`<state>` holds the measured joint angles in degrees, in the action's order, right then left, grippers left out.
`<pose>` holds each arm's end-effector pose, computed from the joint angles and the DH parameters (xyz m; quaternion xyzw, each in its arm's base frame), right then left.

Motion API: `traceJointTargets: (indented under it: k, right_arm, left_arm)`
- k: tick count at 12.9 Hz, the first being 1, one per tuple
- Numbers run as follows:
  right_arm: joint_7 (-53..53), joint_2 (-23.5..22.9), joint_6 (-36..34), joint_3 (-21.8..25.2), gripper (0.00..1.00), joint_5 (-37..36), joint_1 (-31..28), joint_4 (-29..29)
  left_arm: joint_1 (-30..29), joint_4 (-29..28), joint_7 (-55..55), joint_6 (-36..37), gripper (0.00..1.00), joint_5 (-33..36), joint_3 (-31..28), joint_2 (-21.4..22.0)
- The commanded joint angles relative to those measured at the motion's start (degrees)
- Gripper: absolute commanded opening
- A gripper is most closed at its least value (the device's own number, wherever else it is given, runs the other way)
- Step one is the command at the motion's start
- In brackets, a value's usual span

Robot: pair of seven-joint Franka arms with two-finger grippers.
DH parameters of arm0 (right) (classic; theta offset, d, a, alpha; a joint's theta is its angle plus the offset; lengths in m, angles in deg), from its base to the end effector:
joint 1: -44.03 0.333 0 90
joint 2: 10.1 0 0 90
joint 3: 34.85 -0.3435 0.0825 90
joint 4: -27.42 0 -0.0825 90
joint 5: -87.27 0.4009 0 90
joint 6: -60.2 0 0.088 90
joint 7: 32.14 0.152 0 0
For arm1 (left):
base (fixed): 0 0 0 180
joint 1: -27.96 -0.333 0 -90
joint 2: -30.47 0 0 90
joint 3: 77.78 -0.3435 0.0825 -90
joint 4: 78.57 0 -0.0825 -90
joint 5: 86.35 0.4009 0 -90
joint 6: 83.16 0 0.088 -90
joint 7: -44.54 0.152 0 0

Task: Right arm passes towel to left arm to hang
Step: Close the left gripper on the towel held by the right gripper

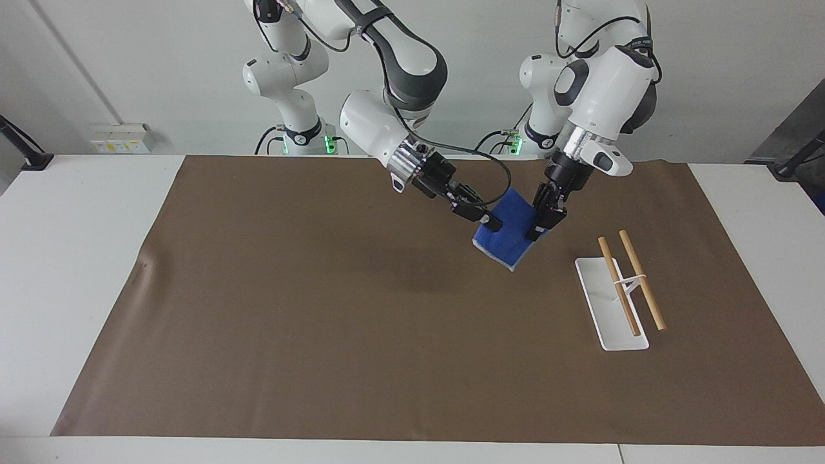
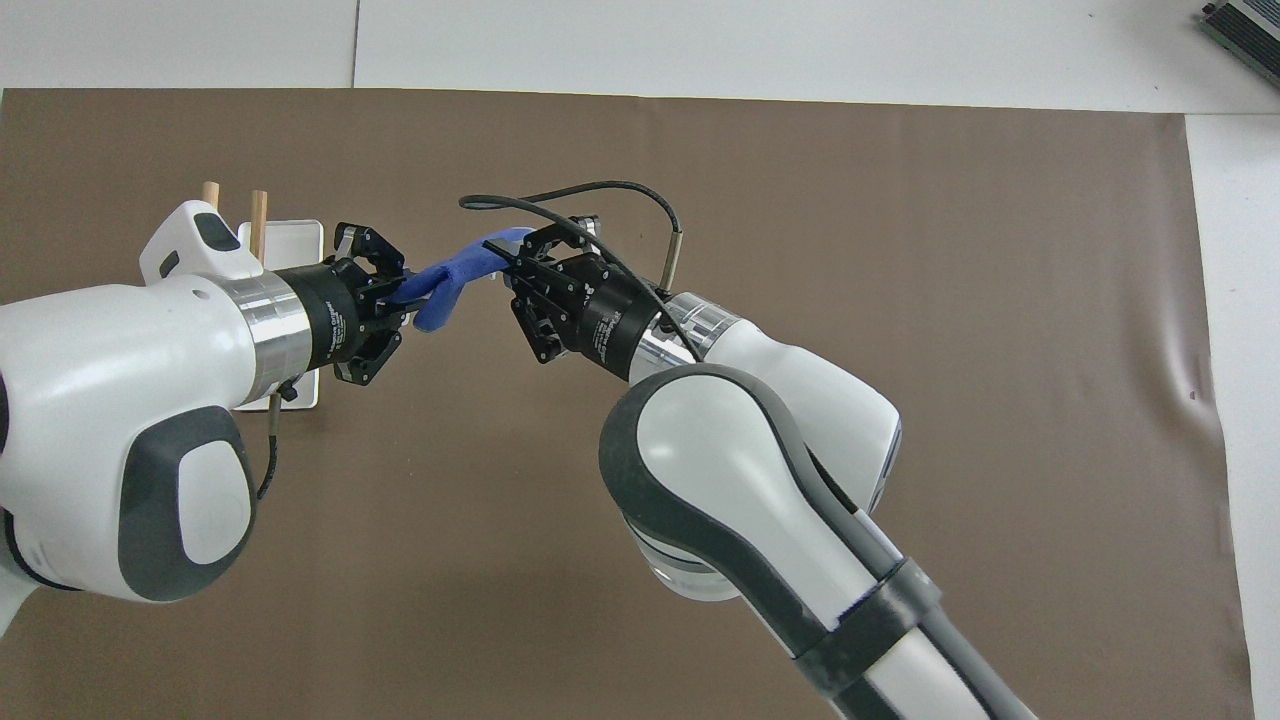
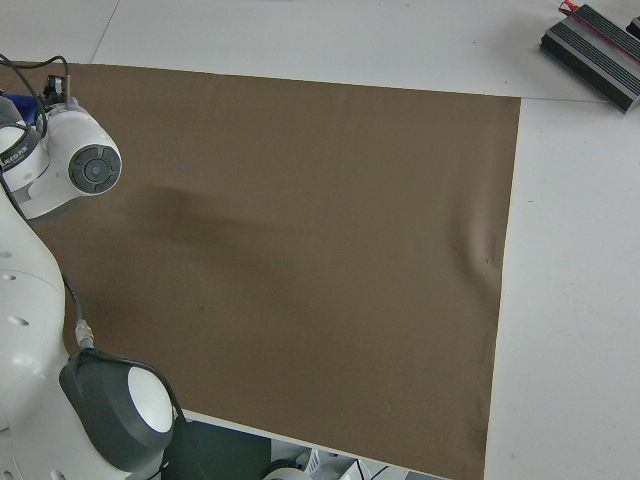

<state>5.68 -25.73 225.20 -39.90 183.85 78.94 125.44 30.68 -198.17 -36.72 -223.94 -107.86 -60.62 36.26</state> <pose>0.5888 0.4265 0.4831 -0.6033 0.5591 0.0898 0.5615 0.5560 -0.2163 0.4999 0.7672 0.5841 0.0419 0.2616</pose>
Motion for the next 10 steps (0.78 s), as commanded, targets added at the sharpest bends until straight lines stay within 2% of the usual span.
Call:
traceJointTargets:
  k: [1, 2, 3, 8, 9, 10]
  right_arm:
    - [-1.26, -0.81, 0.58, -0.31, 0.03, 0.80, -0.46, -1.34]
    - [-1.26, -0.90, 0.58, -0.31, 0.09, 0.80, -0.55, -1.34]
    - [-1.44, -0.90, 0.58, -0.22, 0.20, 0.71, -0.55, -1.34]
    - [-1.79, -0.81, 0.58, -0.22, 0.23, 0.71, -0.98, -1.34]
    - [-1.88, -0.81, 0.67, -0.14, 0.30, 0.63, -0.99, -1.34]
    - [-2.31, -0.81, 0.93, 0.04, 0.44, 0.28, -1.07, -1.17]
  left_arm:
    - [-0.26, -0.64, 1.72, -0.90, 0.00, -0.99, -0.19, -0.08]
    - [-0.26, -0.73, 1.98, -0.90, 0.00, -0.99, -0.19, -0.08]
    - [-0.26, -0.64, 2.51, -0.98, 0.00, -0.99, -0.19, -0.08]
    - [-0.43, -0.46, 3.39, -1.69, 0.00, -0.99, -0.36, -0.43]
    - [-0.52, -0.46, 4.52, -2.21, 0.00, -0.99, -0.19, -0.52]
    - [-0.52, -0.20, 6.19, -2.56, 0.00, -0.99, -0.37, -0.78]
